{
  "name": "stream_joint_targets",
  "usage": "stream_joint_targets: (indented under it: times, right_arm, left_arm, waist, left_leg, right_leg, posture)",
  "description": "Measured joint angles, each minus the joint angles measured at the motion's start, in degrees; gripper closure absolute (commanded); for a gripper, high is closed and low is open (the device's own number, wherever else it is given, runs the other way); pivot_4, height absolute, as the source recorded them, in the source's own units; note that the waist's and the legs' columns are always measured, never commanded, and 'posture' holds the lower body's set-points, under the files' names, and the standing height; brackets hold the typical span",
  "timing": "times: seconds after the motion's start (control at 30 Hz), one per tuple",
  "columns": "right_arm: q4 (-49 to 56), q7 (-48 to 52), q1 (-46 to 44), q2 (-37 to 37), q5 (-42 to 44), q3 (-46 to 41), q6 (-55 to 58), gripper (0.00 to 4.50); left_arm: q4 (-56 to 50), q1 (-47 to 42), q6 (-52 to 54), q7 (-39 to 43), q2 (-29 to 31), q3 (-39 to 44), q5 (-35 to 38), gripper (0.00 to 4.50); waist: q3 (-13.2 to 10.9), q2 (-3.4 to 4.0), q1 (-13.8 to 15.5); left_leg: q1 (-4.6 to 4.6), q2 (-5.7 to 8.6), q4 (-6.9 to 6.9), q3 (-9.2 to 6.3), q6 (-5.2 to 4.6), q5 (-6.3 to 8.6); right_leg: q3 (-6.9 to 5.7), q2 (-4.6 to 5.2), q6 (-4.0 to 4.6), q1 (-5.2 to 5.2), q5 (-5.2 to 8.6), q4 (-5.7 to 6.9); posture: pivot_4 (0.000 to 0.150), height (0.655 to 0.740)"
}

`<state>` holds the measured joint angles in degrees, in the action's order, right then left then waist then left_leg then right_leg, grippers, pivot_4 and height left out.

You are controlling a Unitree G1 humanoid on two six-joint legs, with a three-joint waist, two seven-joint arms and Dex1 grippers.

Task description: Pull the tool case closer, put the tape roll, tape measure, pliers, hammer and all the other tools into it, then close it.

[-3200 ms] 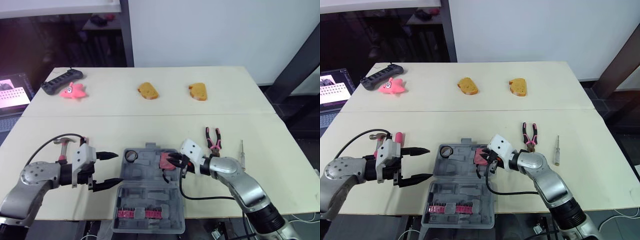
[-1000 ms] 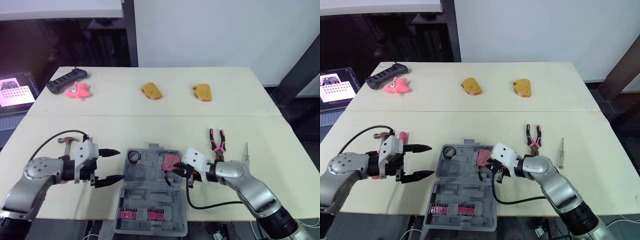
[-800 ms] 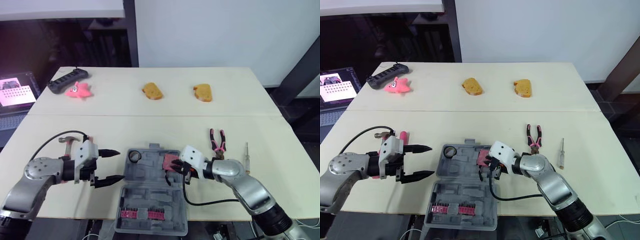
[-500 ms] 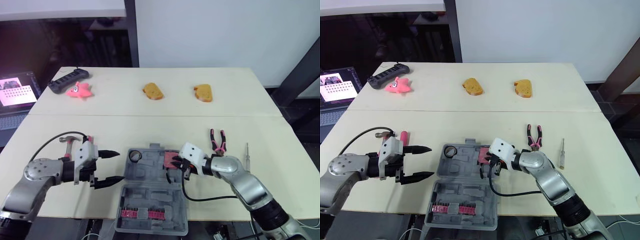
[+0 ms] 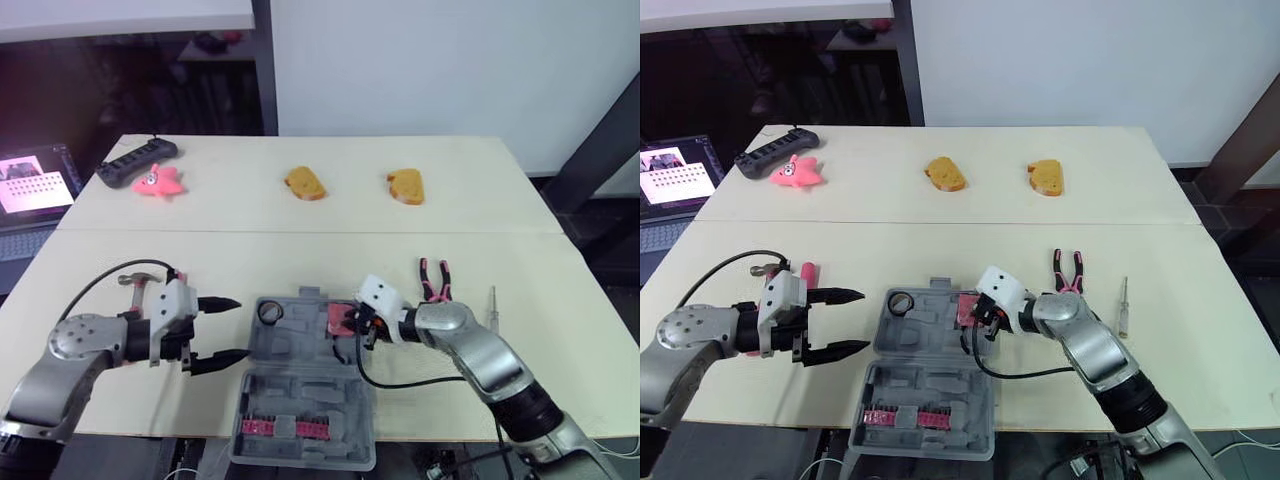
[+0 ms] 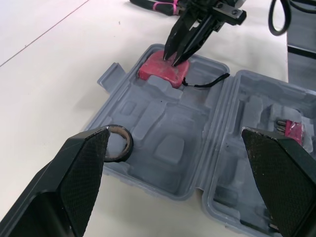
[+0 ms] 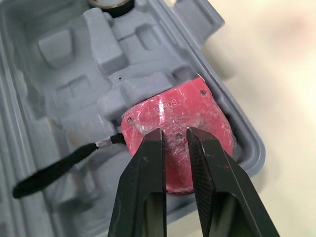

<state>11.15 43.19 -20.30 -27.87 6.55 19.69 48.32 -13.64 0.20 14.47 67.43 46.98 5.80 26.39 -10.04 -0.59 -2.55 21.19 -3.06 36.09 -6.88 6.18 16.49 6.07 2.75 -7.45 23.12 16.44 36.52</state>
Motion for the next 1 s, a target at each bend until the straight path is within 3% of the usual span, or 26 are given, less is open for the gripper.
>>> stream_joint_targets:
  times: [0.23, 0.6, 0.7, 0.83, 1.0]
  right_arm:
    - [-0.68, -1.42, -0.44, 0.18, 0.45, 0.53, 1.88, 3.72]
    - [1.28, -2.01, 2.74, -0.04, 1.64, -1.51, -4.61, 3.72]
    - [5.49, -1.21, 4.69, -0.53, 4.59, -7.33, -8.72, 3.72]
    - [11.92, 1.47, 7.69, -5.92, 8.18, -17.65, -15.73, 3.72]
    - [13.38, 6.28, 21.56, -13.79, 13.99, -33.46, -15.05, 3.72]
  left_arm:
    - [0.03, 0.10, 0.00, 0.04, 0.00, 0.00, 0.01, 0.00]
    - [-0.09, 1.46, 0.24, -0.45, 0.00, 0.27, 0.12, 0.00]
    - [0.60, 2.40, 0.24, -0.46, 0.16, 2.88, 0.59, 0.00]
    - [3.60, 4.54, -0.34, -0.45, 0.31, 8.46, 1.79, 0.00]
    - [14.57, 10.39, -1.51, -1.47, 1.90, 20.03, 1.69, 0.00]
  waist:
    - [0.32, -0.37, 0.11]
    - [0.15, -0.32, 0.00]
    - [-0.15, 0.07, 0.02]
    - [-0.24, 0.14, 0.03]
    - [-0.41, 0.02, 0.15]
  left_leg:
    - [-0.77, 0.00, -0.14, 0.00, -0.01, 0.02]
    - [-0.55, -0.01, -0.20, 0.00, -0.01, 0.01]
    - [0.18, 0.00, 0.02, 0.00, 0.00, 0.01]
    - [0.21, 0.00, -0.12, 0.00, -0.02, 0.02]
    - [0.23, 0.00, -0.13, 0.00, -0.42, 0.23]
  right_leg:
    - [0.00, 0.02, 0.16, -0.79, 0.14, -0.22]
    - [0.00, 0.01, 0.14, -0.53, 0.13, -0.20]
    - [0.00, 0.01, -0.06, 0.13, 0.00, -0.04]
    - [0.00, 0.01, -0.13, 0.26, -0.03, 0.03]
    - [-0.02, -0.01, -0.13, 0.29, 0.00, -0.01]
  posture:
    - [0.150, 0.7400]
    - [0.150, 0.7400]
    - [0.150, 0.7400]
    - [0.150, 0.7400]
    - [0.150, 0.7400]
